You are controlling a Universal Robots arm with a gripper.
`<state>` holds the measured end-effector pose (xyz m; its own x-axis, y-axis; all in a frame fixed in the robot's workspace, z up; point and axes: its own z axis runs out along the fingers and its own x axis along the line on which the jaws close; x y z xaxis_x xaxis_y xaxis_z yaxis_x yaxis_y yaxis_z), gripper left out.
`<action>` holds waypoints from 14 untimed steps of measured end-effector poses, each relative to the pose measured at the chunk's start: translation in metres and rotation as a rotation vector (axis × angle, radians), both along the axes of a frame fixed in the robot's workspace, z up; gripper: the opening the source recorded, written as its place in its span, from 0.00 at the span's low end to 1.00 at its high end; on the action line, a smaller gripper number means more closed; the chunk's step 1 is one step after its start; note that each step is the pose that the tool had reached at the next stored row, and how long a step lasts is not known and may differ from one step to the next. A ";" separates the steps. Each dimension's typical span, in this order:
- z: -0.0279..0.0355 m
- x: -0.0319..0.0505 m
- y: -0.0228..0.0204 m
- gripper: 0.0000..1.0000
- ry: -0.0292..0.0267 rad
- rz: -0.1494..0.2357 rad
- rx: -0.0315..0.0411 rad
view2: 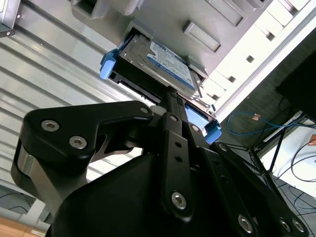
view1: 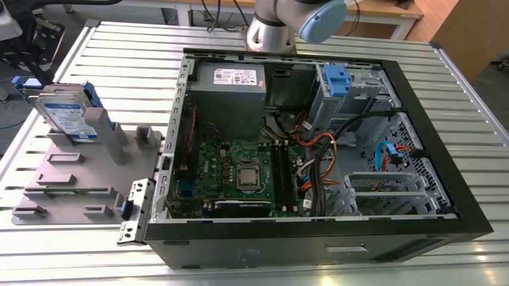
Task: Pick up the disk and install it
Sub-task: 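Pick up the disk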
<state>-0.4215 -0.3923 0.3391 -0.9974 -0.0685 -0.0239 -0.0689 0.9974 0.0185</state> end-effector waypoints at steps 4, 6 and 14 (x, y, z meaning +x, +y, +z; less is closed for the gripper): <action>0.0000 0.0000 0.0000 0.11 0.0000 0.001 0.0000; 0.0000 0.0000 0.0000 0.11 0.0000 0.002 0.0000; 0.0000 0.0000 0.0000 0.11 0.0000 0.031 0.0000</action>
